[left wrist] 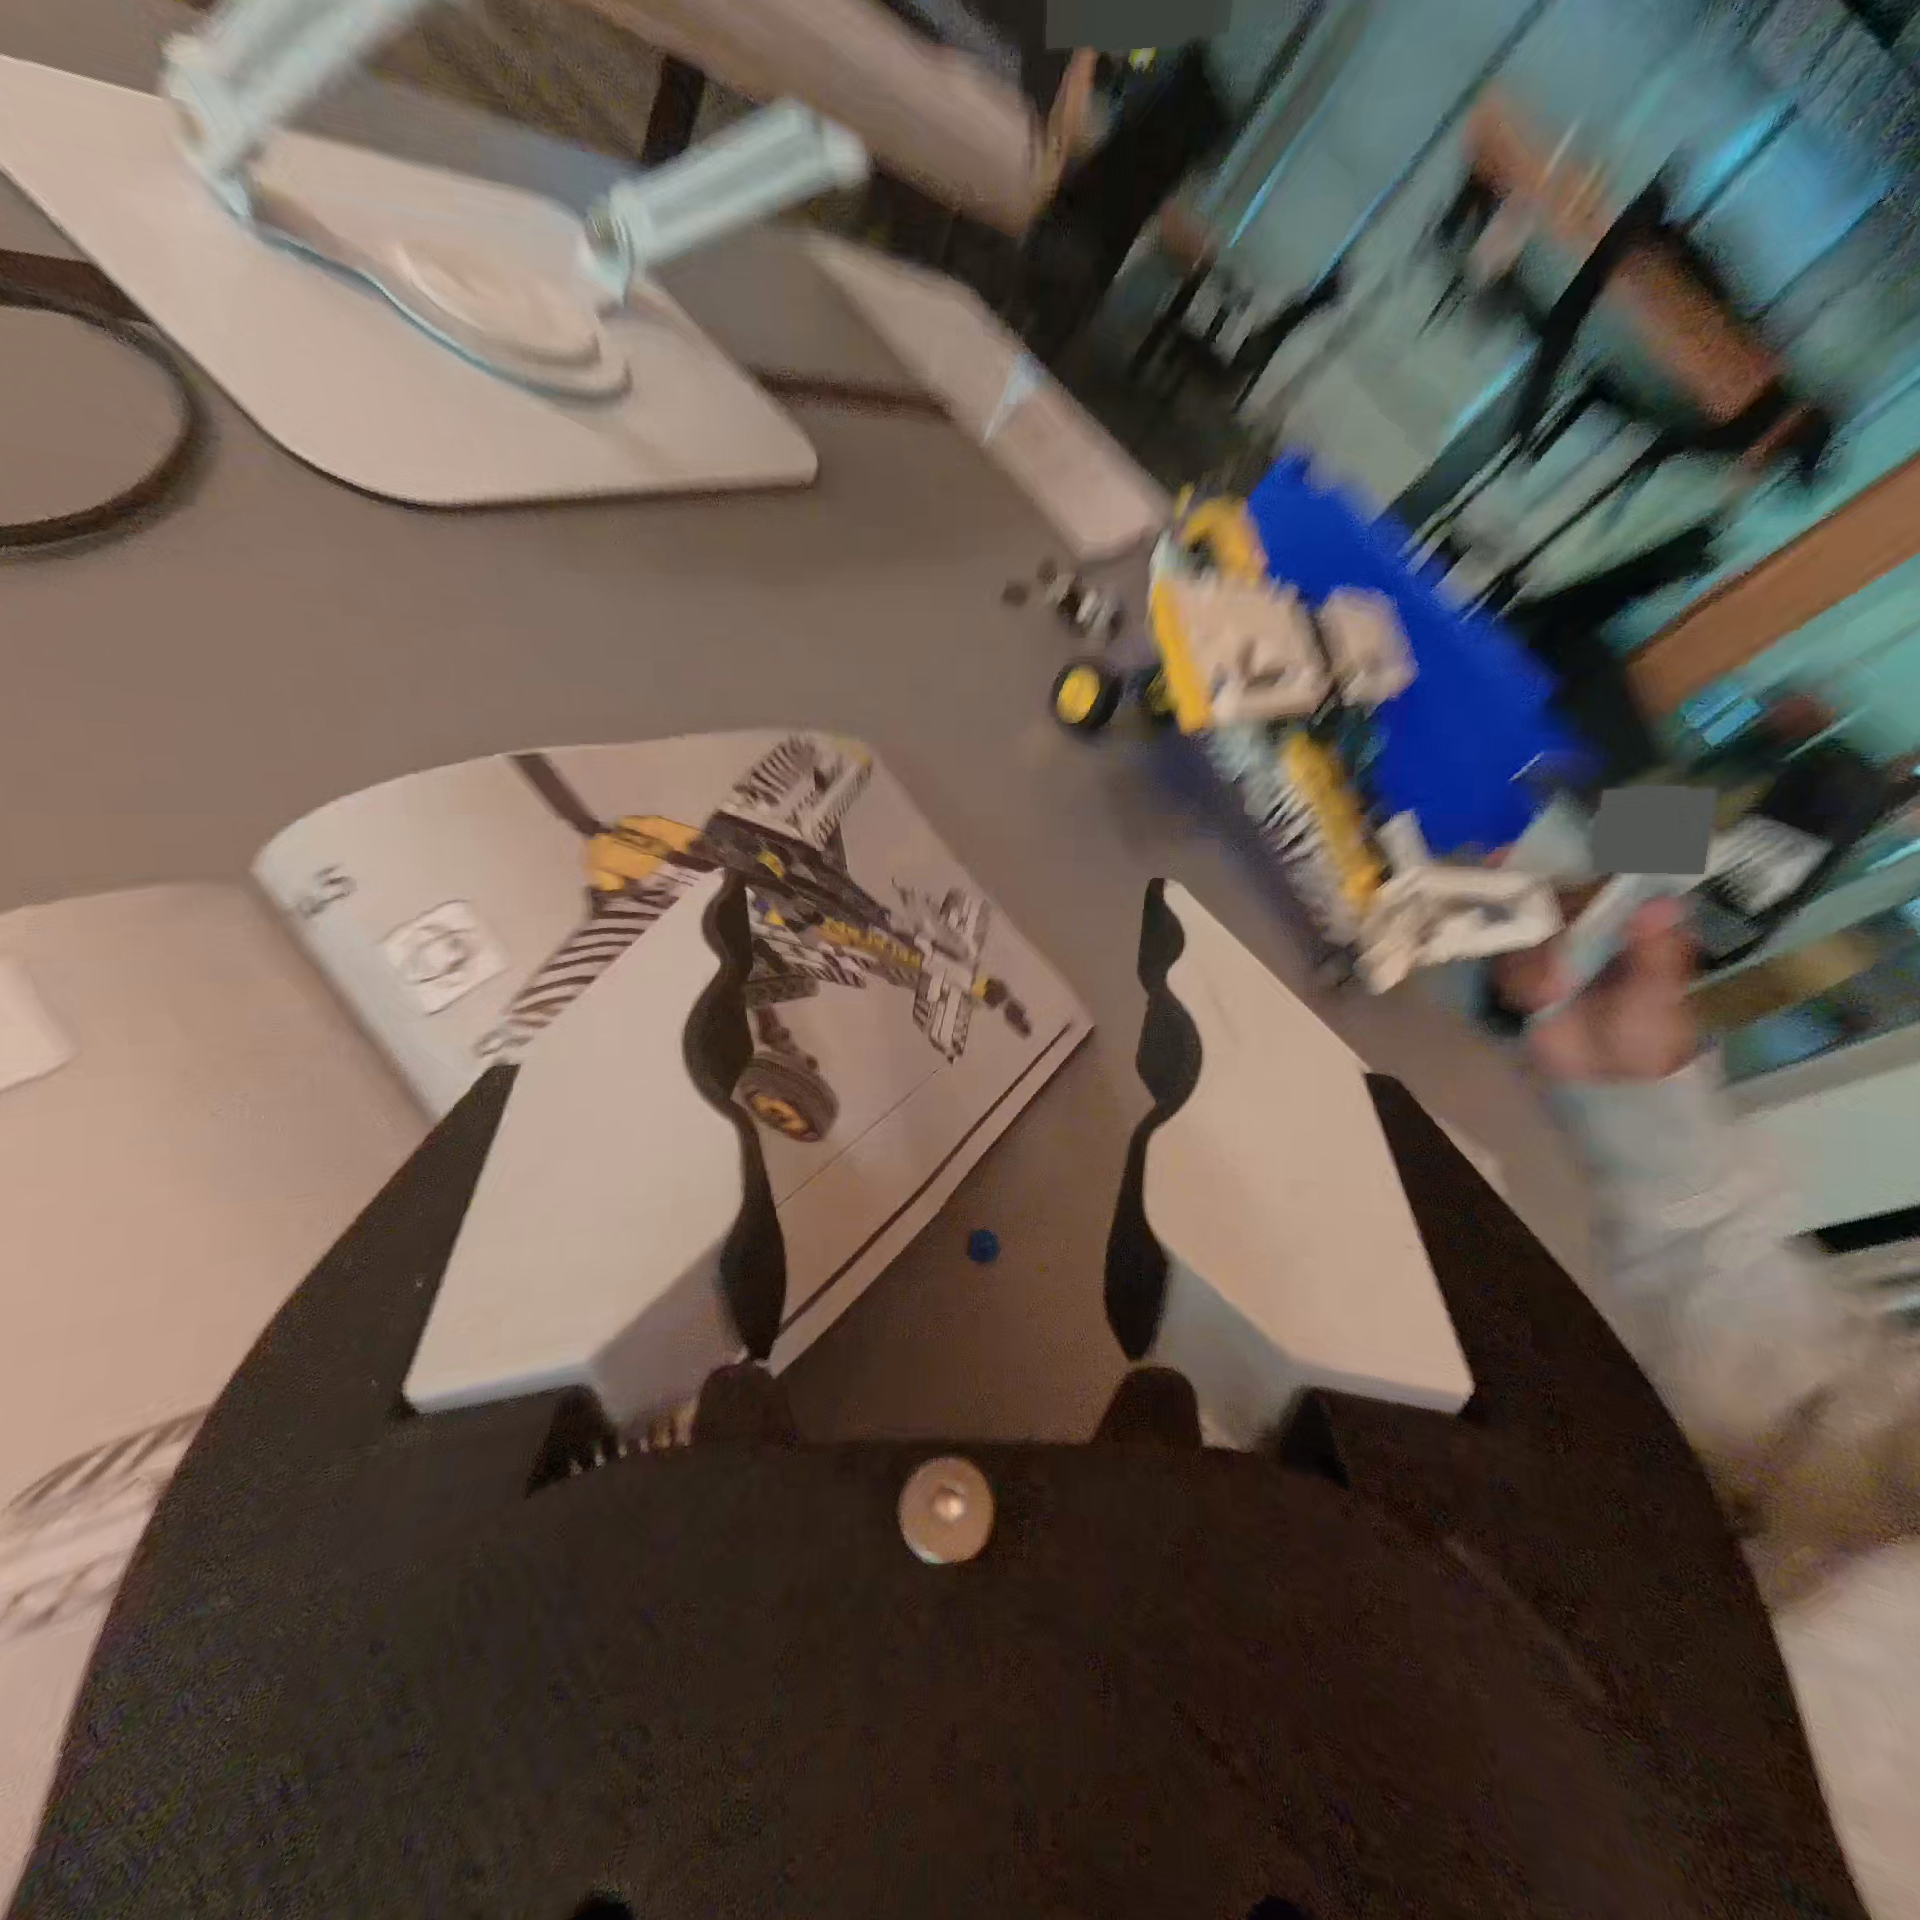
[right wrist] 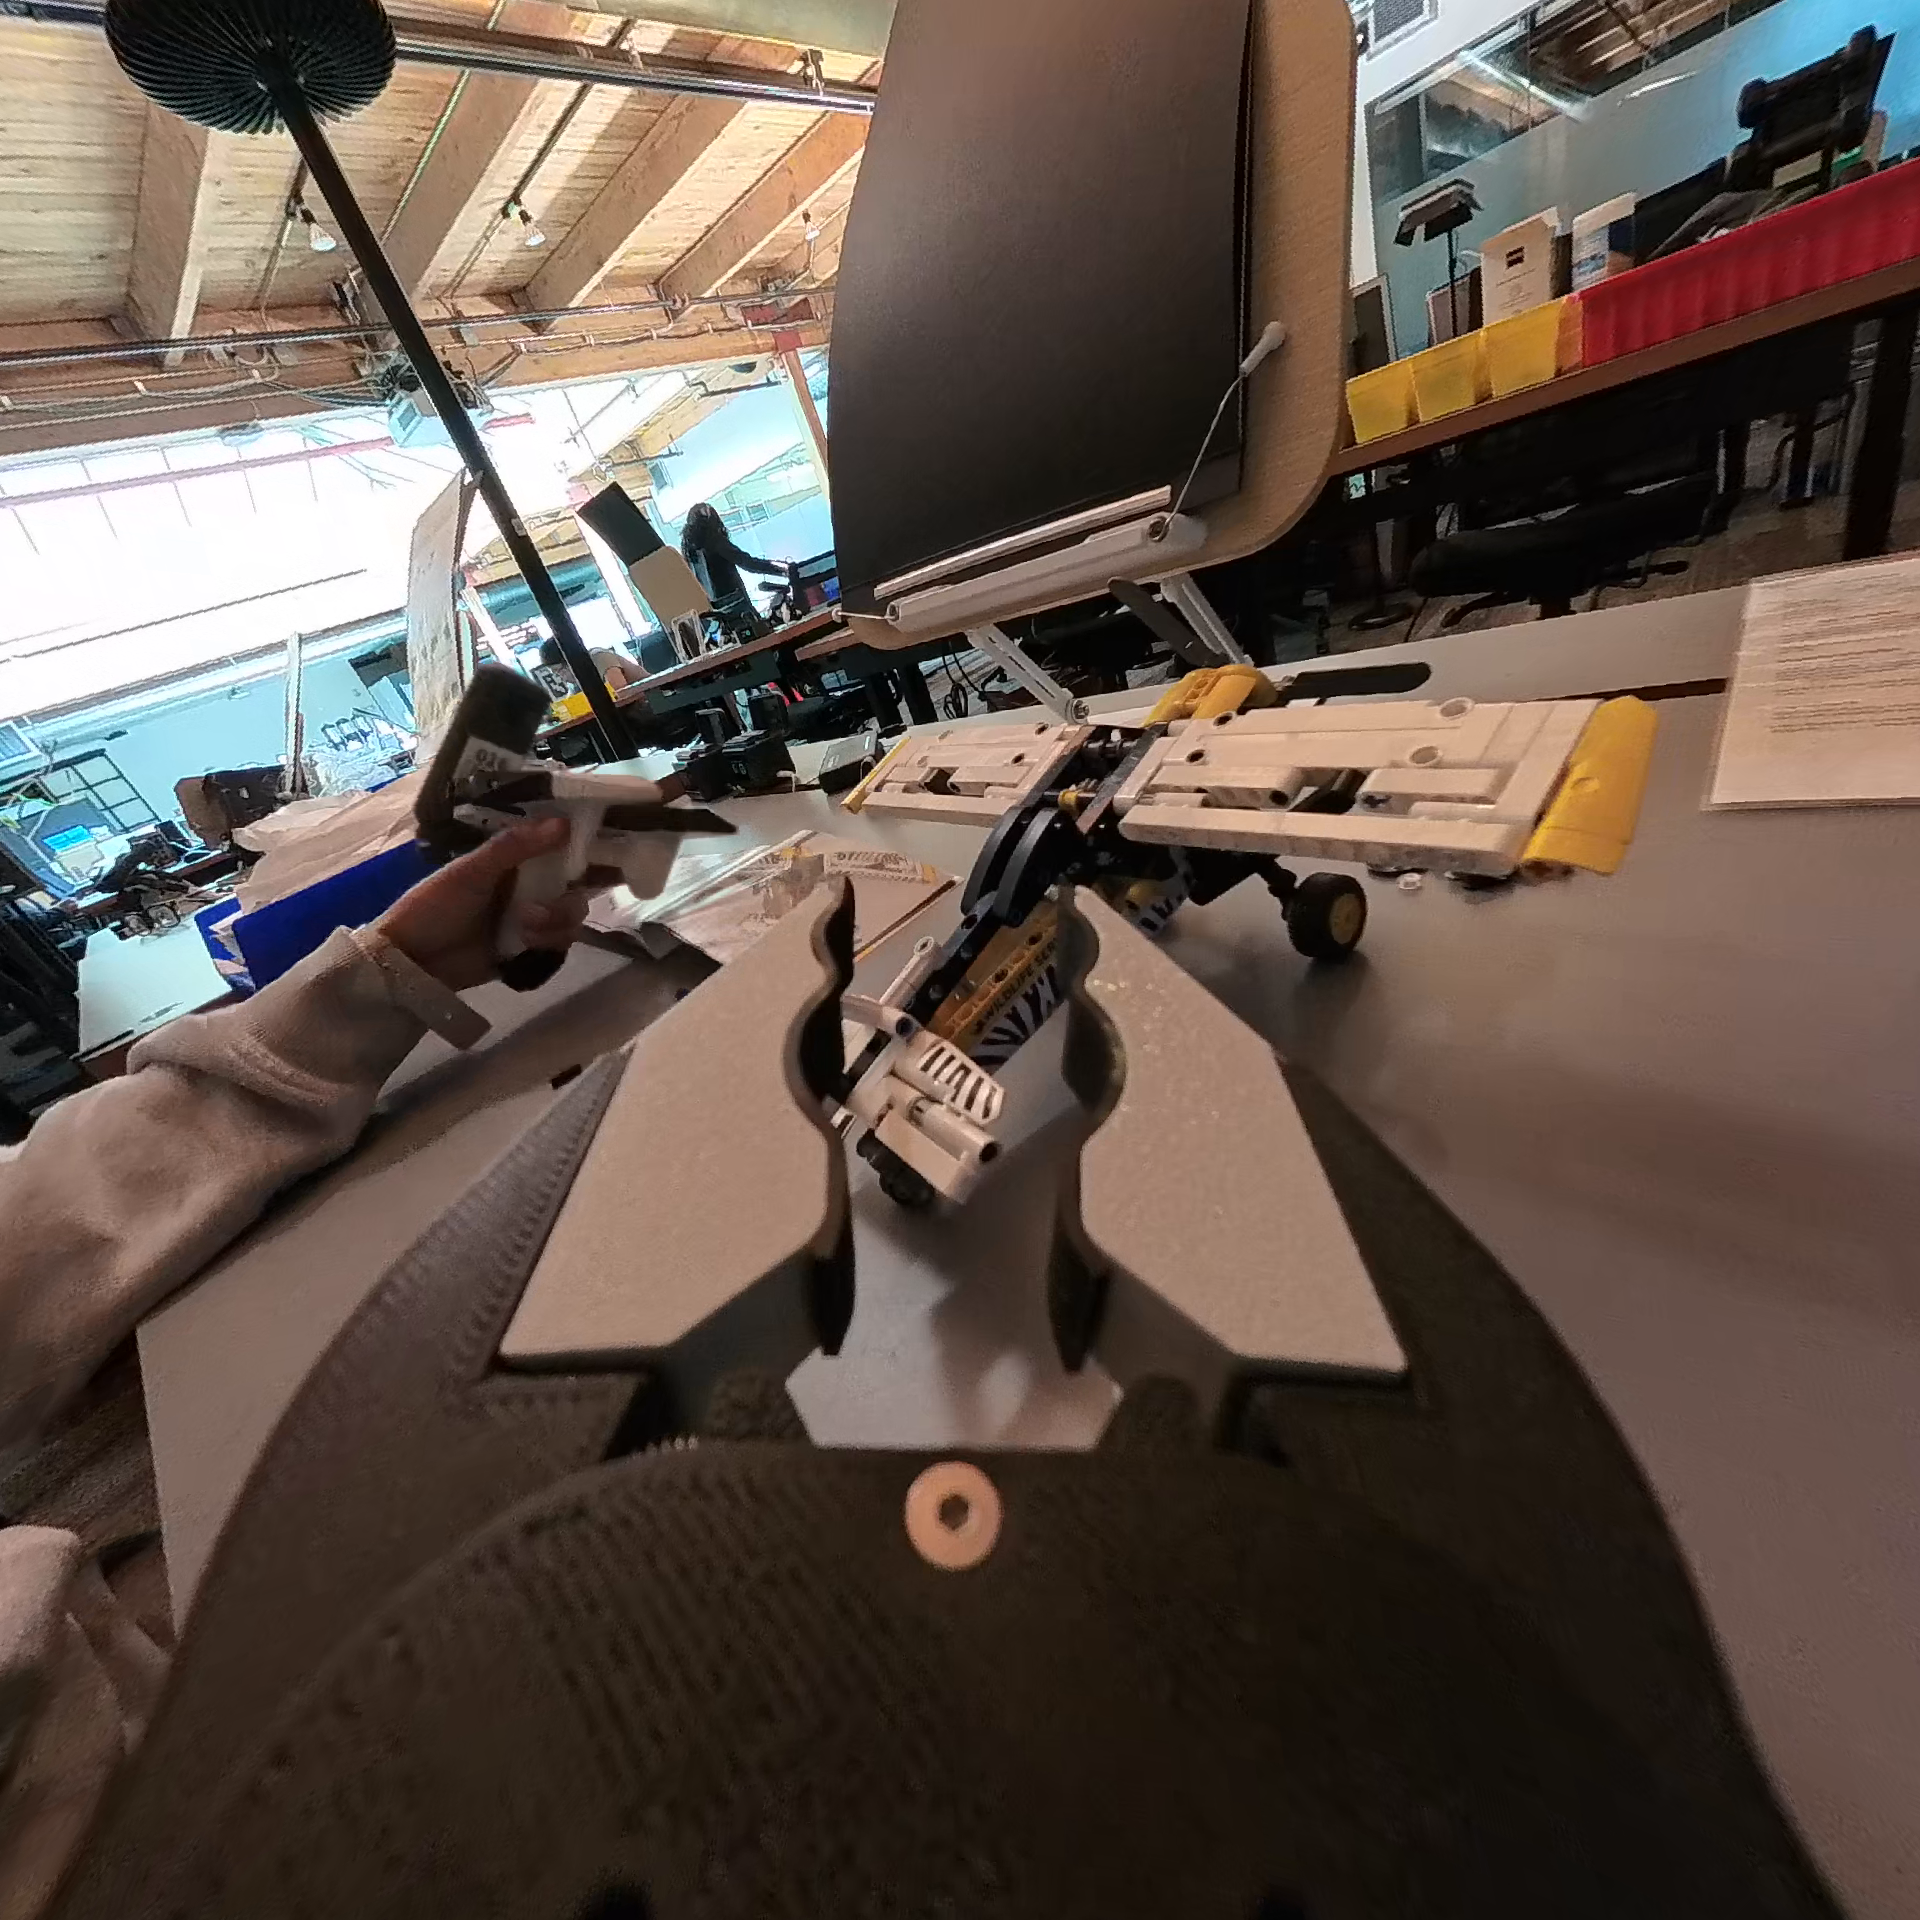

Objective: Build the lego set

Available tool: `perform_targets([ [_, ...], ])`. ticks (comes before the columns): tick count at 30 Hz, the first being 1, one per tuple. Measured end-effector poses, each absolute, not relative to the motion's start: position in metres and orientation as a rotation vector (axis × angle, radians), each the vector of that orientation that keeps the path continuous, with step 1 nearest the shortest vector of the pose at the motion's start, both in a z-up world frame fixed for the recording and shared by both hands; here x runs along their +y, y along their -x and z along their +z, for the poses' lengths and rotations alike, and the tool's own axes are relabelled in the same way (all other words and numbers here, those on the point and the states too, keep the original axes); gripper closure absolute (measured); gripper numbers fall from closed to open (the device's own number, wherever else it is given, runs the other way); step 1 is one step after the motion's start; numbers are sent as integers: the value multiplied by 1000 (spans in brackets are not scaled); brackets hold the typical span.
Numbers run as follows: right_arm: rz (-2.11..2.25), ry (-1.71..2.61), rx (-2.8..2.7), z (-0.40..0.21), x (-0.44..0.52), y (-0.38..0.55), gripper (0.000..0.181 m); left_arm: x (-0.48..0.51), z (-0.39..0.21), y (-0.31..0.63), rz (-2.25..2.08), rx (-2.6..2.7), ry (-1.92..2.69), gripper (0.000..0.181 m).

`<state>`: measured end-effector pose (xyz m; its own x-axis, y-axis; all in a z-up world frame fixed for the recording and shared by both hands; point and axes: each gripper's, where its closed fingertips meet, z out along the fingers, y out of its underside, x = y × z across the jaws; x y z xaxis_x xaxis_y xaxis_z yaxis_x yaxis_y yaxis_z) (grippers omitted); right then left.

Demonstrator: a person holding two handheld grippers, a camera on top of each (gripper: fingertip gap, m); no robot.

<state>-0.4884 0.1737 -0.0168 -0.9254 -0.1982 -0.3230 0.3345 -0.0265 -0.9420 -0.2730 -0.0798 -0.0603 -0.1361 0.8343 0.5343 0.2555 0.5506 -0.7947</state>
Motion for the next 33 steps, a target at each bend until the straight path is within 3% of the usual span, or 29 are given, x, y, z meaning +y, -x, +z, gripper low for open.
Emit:
perform_targets([
  [2, -2010, -144, 1897, -17, 173, 488, 143, -63, -88, 290, 744, -1817, 1210, 95],
  [6, -2010, -146, 1902, -18, 173, 489, 143, -63, -136, 295, 910, -2060, 1644, 90],
  [7, -2010, -146, 1902, -18, 173, 489, 143, -59, -134, 301, 908, -2038, 1595, 108],
  [13, -2002, -146, 1905, -18, 172, 488, 142, -64, -136, 296, 793, -2056, 1442, 176],
  [18, -1997, -149, 1899, -18, 172, 488, 142, -64, -133, 296, 765, -2048, 1393, 181],
  [19, -1999, -149, 1898, -18, 173, 488, 142, -65, -129, 298, 785, -2032, 1369, 179],
  [22, -2000, -155, 1901, -18, 172, 489, 142, -66, -106, 316, 870, -1942, 1273, 101],
  [23, -1997, -157, 1904, -19, 172, 489, 142, -66, -104, 321, 879, -1950, 1277, 87],
  [27, -2000, -160, 1905, -19, 172, 489, 142, -71, -141, 323, 835, -2151, 1479, 75],
  [30, -2001, -163, 1899, -18, 172, 489, 142, -71, -139, 323, 857, -2138, 1453, 87],
  [31, -1995, -162, 1900, -19, 172, 489, 142, -72, -138, 322, 861, -2133, 1456, 99],
  [33, -1984, -160, 1903, -19, 171, 489, 141, -72, -136, 320, 871, -2097, 1491, 140],
])
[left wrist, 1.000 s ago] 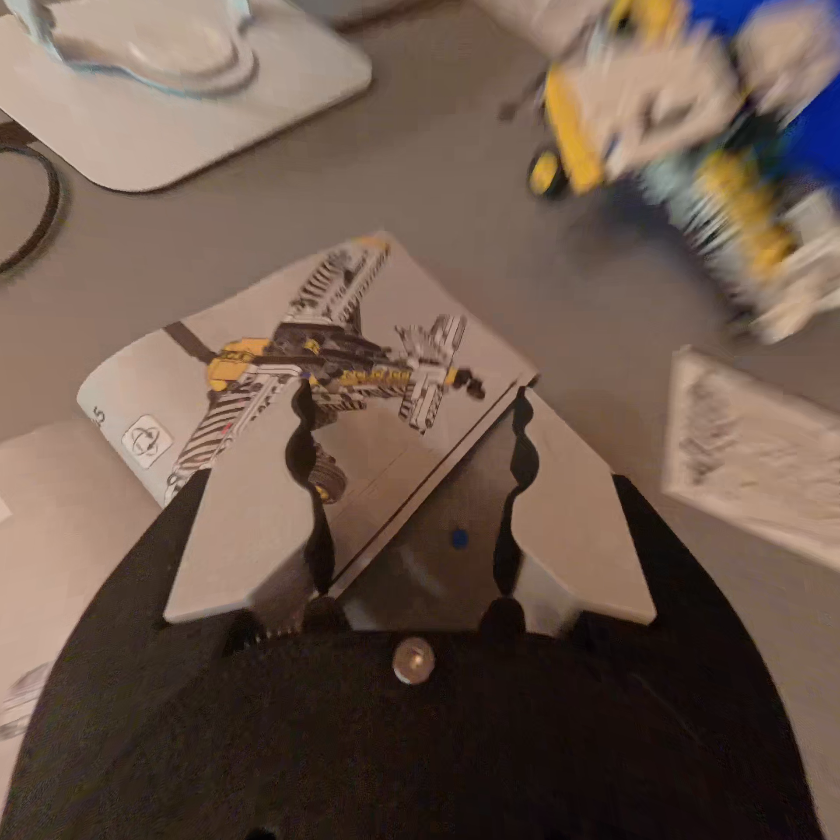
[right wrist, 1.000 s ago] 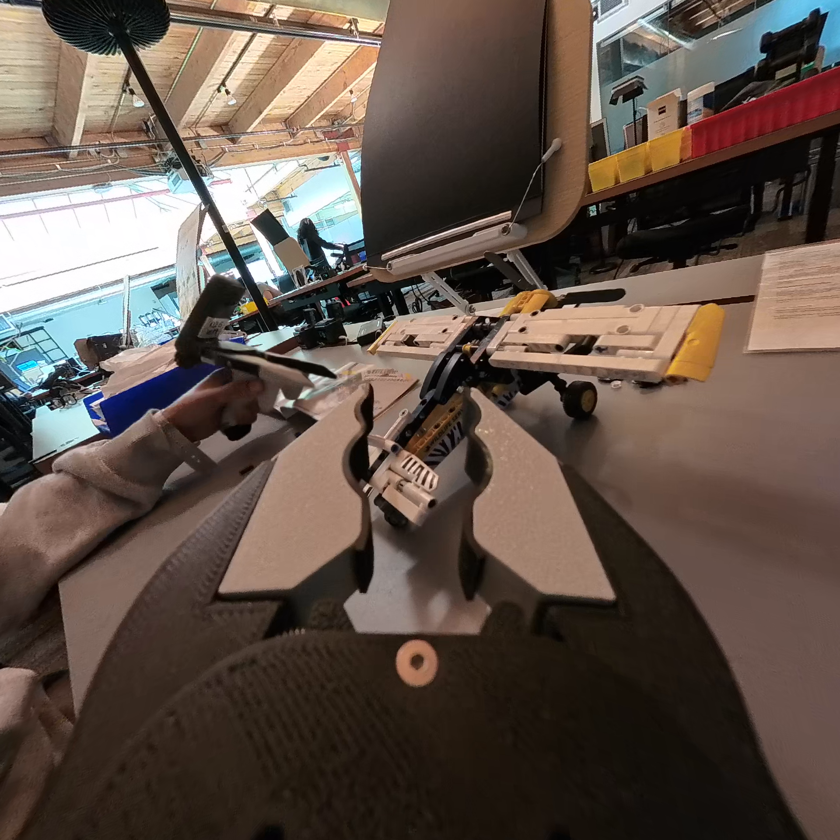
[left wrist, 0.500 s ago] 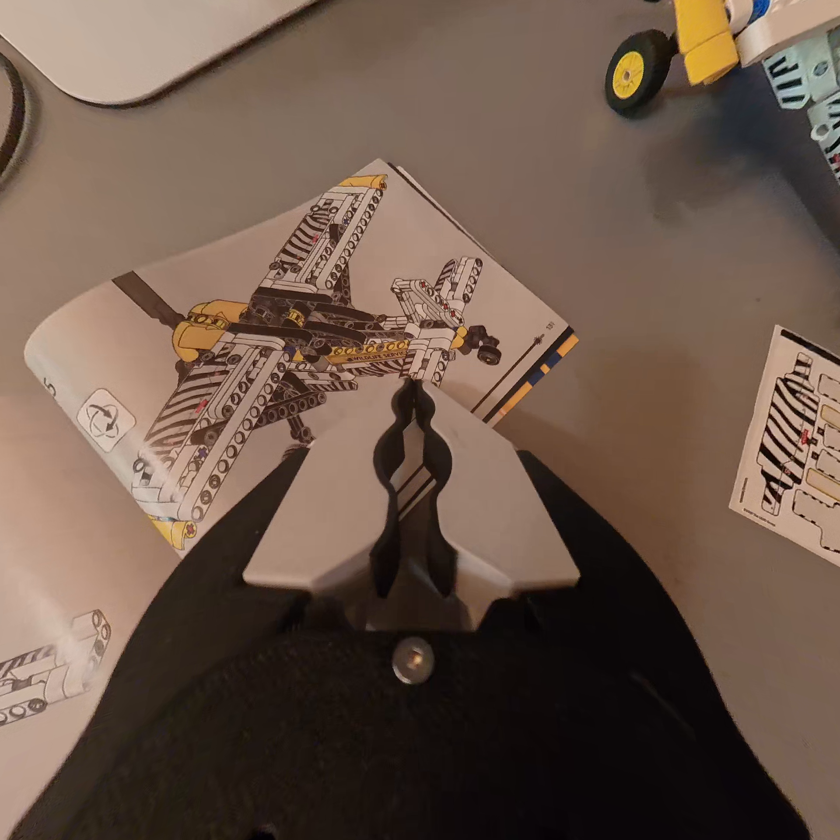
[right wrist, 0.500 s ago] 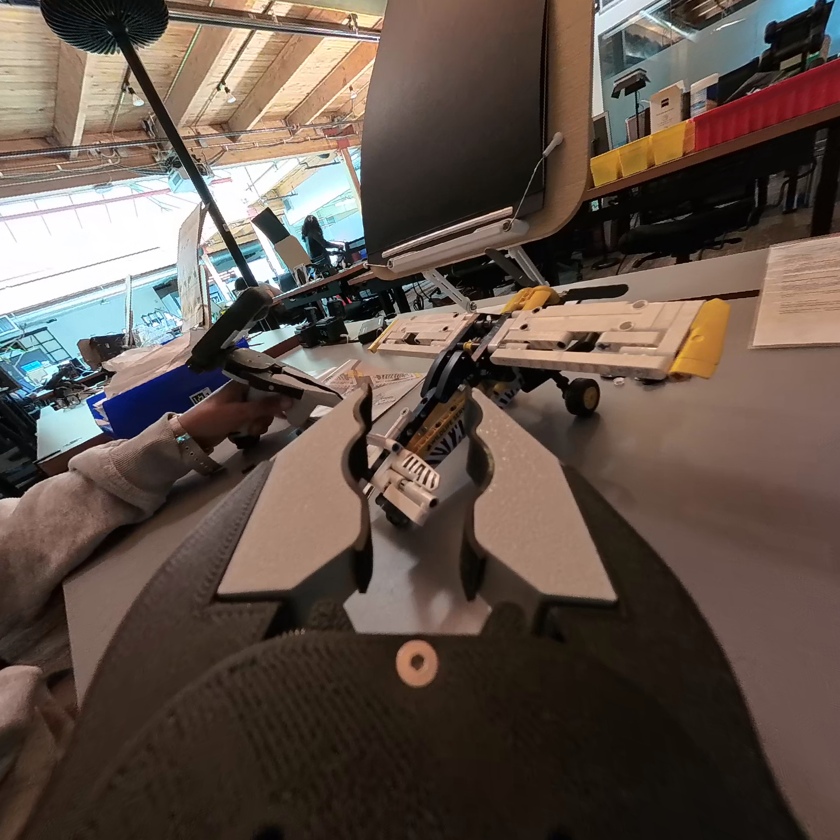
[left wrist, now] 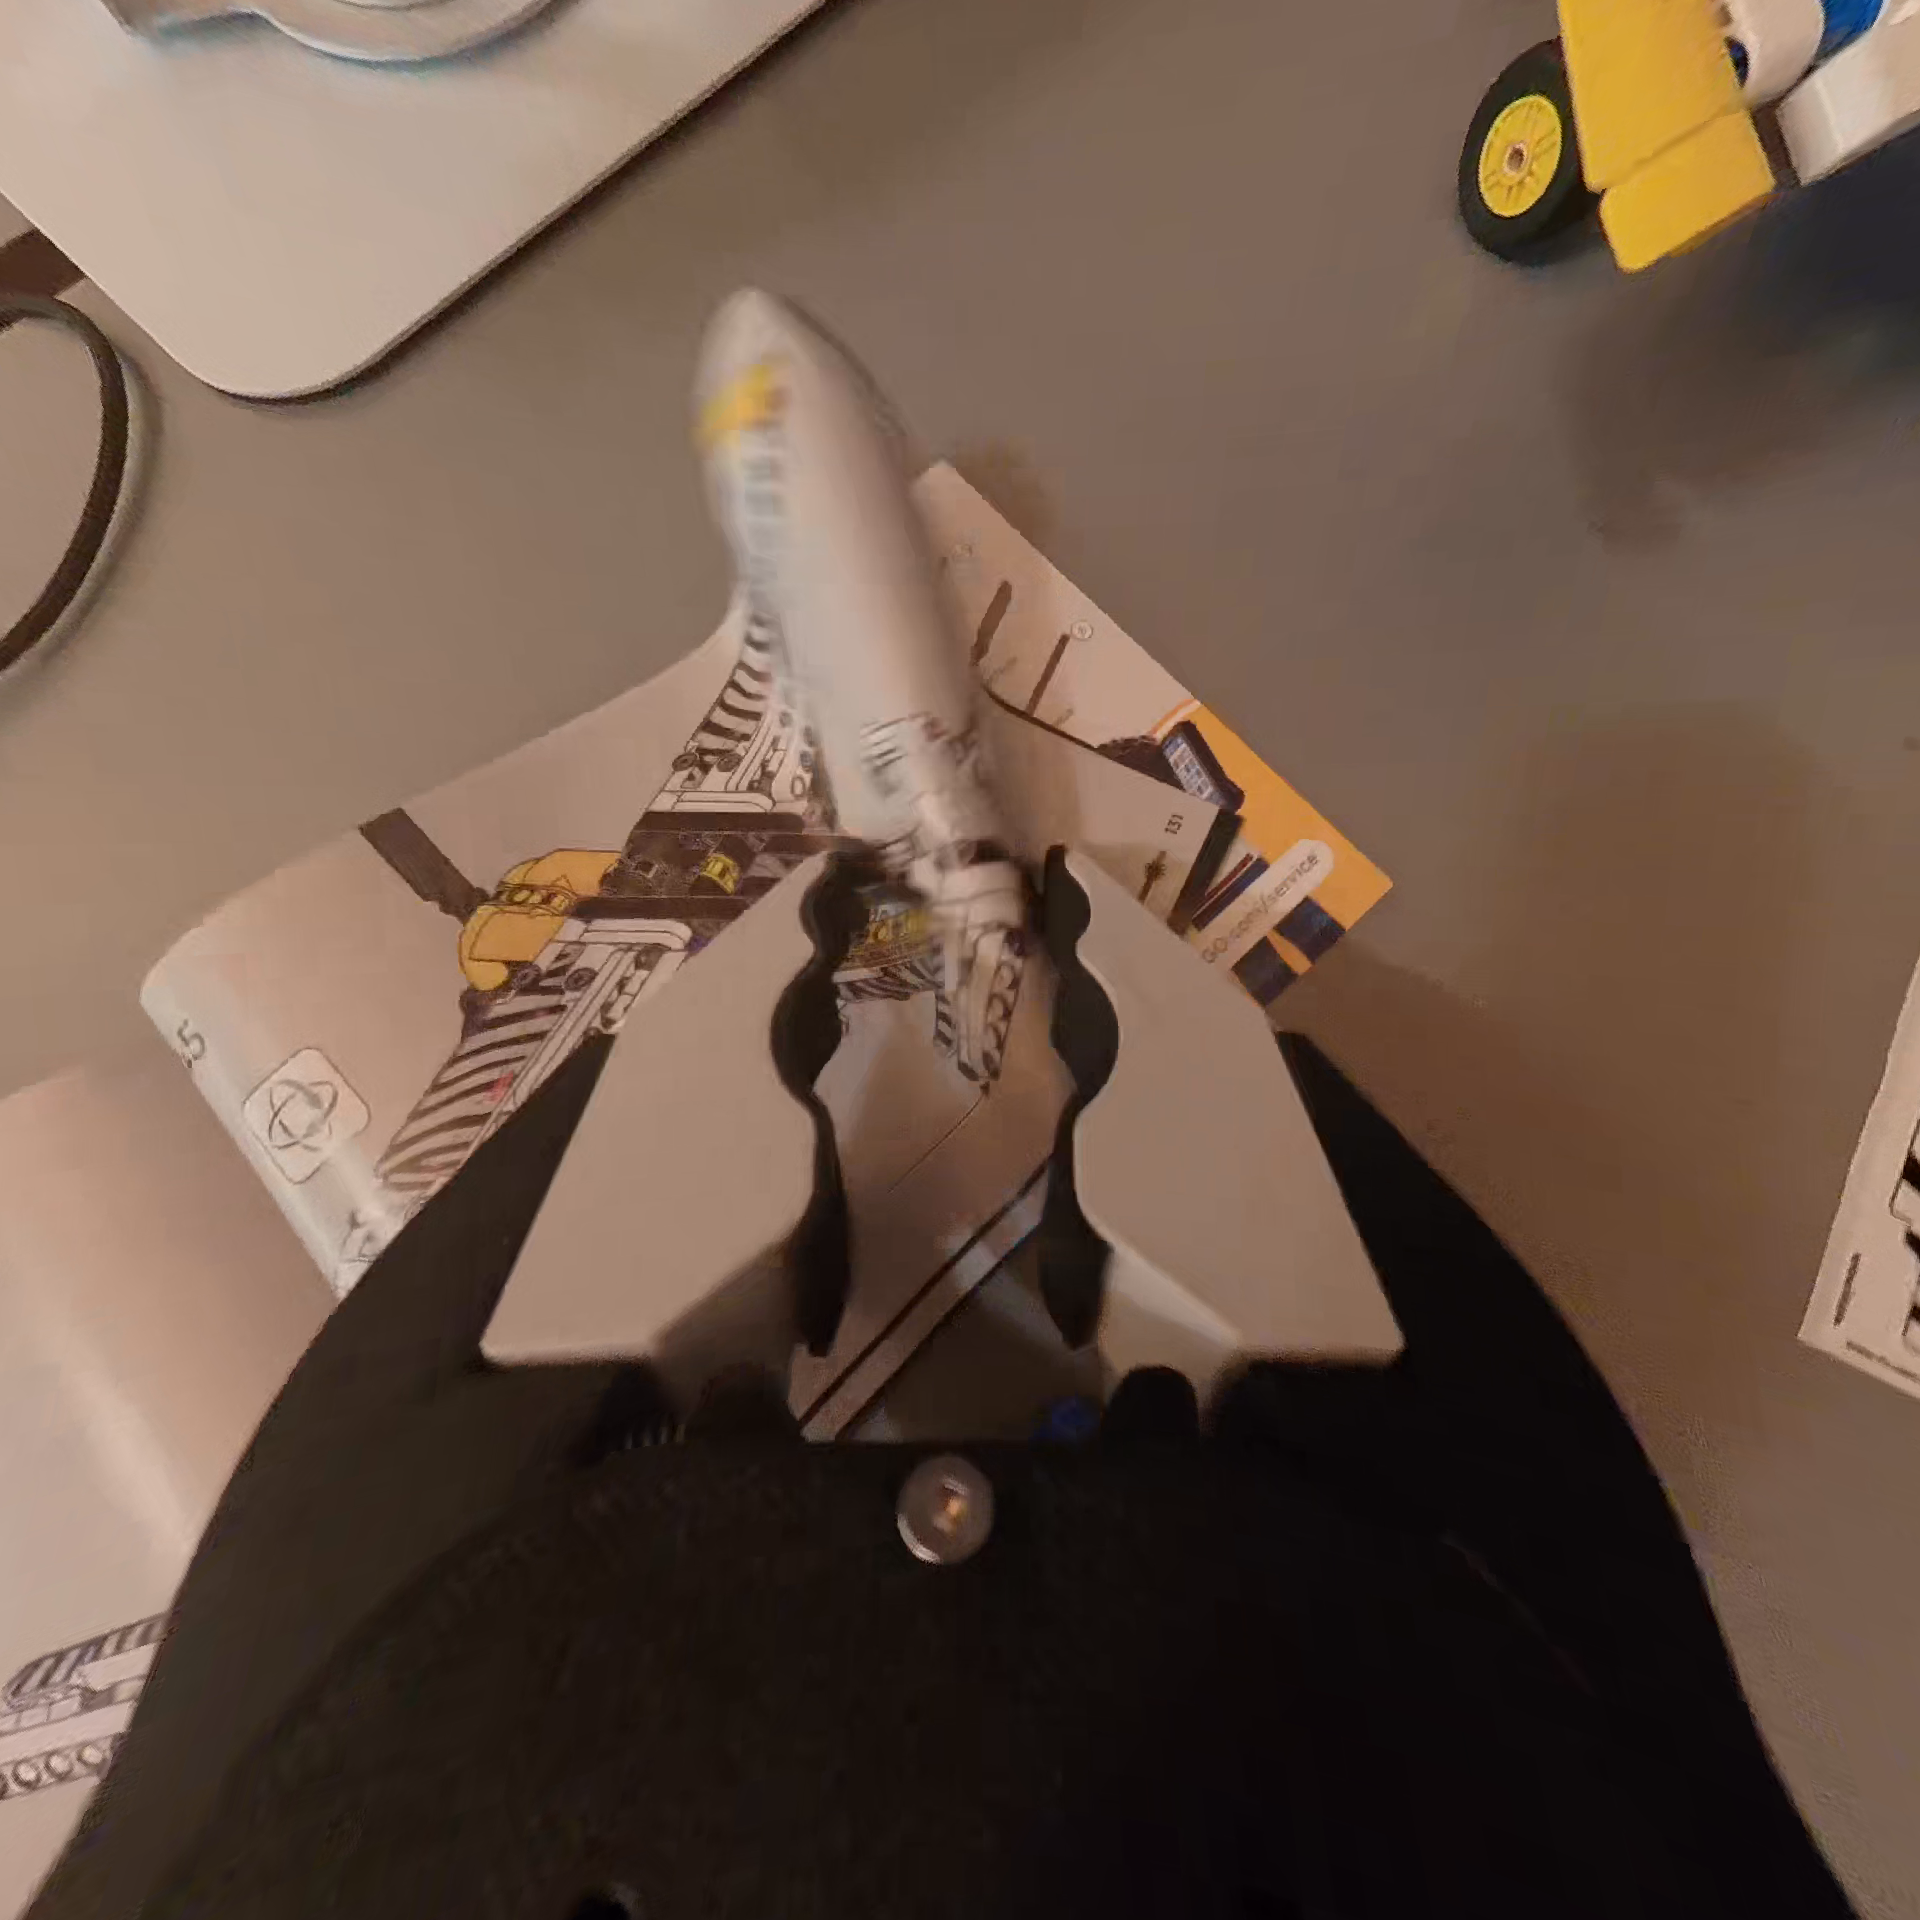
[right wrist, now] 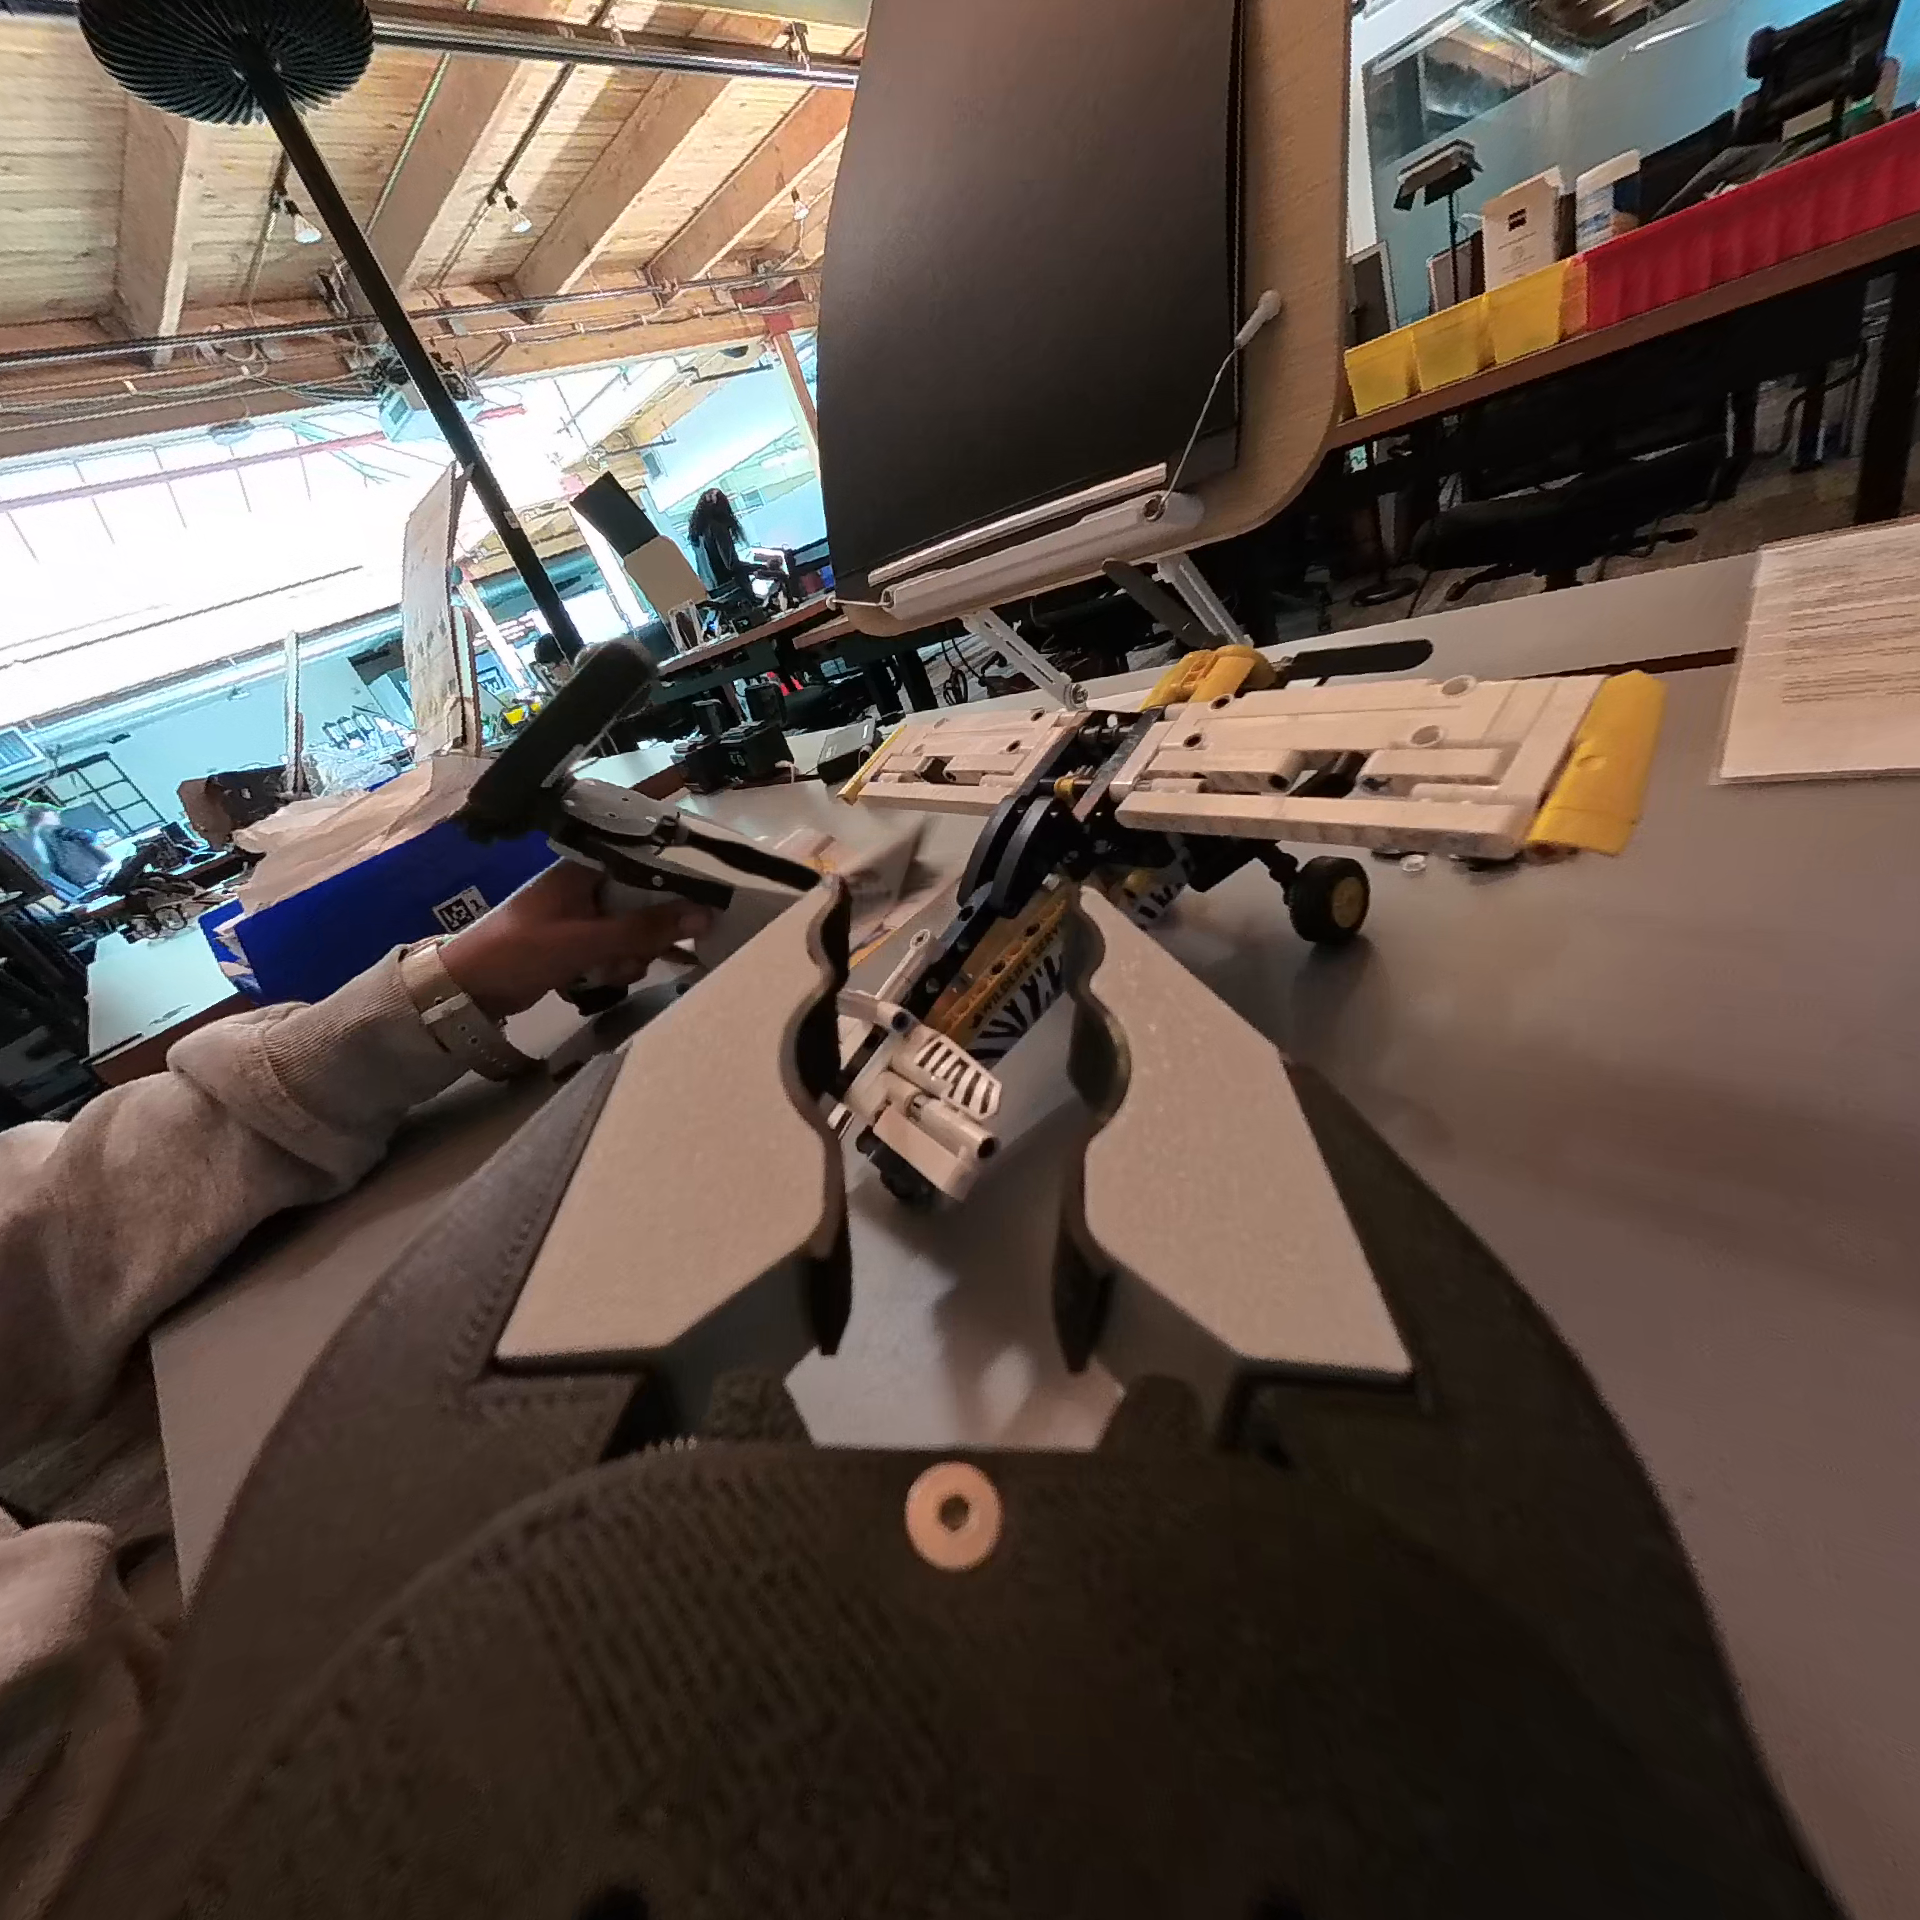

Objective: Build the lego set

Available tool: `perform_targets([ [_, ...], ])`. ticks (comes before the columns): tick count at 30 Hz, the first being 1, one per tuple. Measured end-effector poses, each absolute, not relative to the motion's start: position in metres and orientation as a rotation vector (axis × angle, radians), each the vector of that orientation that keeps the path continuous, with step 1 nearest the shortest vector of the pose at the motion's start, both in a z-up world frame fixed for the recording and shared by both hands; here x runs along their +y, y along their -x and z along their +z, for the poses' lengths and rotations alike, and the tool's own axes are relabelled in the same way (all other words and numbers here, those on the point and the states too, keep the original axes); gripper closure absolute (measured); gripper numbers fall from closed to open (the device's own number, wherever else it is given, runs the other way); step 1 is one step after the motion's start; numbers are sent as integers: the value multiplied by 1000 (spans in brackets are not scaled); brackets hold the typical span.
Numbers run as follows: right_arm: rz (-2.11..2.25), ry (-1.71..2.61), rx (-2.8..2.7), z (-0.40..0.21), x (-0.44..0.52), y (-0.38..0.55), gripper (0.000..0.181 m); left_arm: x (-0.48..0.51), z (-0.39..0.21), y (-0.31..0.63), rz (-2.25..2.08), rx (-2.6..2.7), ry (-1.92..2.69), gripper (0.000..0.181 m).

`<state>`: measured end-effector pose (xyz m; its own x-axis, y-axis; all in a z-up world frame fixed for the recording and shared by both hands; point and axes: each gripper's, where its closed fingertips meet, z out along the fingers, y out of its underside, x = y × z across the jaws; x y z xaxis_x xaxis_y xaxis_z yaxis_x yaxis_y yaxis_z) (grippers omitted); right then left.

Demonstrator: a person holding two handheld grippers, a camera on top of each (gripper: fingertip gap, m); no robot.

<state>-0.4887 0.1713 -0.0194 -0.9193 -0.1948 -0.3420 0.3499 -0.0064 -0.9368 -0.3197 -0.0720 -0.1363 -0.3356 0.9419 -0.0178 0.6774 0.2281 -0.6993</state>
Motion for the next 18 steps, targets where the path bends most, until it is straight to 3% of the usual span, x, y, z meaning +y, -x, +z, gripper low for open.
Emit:
perform_targets([
  [5, -1976, -160, 1896, -19, 171, 487, 141, -75, -136, 316, 879, -2091, 1488, 166],
  [7, -1981, -161, 1892, -19, 171, 488, 141, -72, -135, 316, 843, -2076, 1453, 166],
  [10, -1983, -162, 1890, -19, 171, 488, 141, -63, -130, 317, 723, -2017, 1336, 151],
  [18, -1978, -164, 1894, -19, 171, 488, 141, -65, -111, 313, 637, -1894, 1138, 153],
])
